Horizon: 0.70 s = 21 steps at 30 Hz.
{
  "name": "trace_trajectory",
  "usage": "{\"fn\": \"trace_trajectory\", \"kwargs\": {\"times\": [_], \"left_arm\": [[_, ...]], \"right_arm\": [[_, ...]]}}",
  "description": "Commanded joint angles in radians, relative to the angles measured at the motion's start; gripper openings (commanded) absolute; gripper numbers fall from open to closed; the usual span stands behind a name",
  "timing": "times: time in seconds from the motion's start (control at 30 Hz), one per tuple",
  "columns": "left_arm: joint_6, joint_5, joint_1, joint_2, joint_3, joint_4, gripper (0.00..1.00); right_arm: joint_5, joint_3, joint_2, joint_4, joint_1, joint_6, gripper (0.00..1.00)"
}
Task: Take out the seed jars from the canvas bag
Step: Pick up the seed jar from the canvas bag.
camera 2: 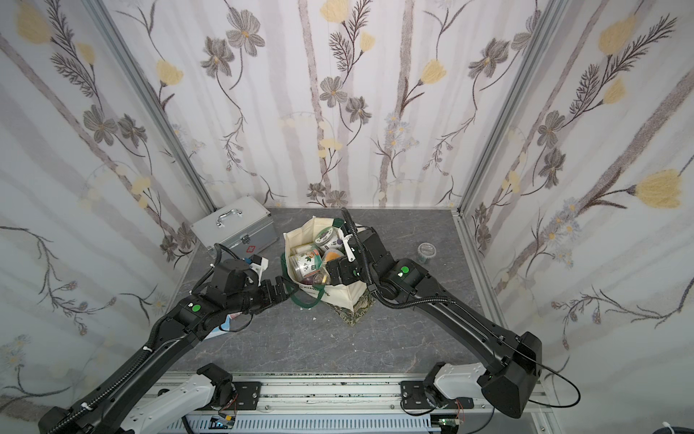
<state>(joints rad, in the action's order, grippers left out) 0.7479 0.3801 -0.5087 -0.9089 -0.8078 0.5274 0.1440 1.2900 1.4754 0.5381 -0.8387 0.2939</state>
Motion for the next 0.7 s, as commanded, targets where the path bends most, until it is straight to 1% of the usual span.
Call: {"fn": "trace_trajectory", "kwargs": {"times": [0.0,0.2,0.43,0.57,0.67], "left_arm": [[0.008,-0.035,-0.011,-0.006,0.002,-0.034,1.0],[0.009,-0.043,-0.019,-0.009,0.006,-0.038,1.0],[0.008,-0.044,-0.021,-0.012,0.011,-0.046,1.0],[0.007,-0.048,-0.021,-0.007,0.015,-0.044,1.0],[0.005,-0.05,-0.021,-0.004,0.017,-0.041,1.0]], "right_arm": [[0.082,0.021,0.03,0.037,-0.01,-0.01,0.98],[0.115,0.026,0.065,0.063,-0.015,0.008,0.95],[0.111,0.029,0.09,0.069,-0.015,0.016,0.89],[0.104,0.026,0.098,0.069,-0.016,0.019,0.89],[0.1,0.028,0.098,0.071,-0.016,0.022,0.93]]}}
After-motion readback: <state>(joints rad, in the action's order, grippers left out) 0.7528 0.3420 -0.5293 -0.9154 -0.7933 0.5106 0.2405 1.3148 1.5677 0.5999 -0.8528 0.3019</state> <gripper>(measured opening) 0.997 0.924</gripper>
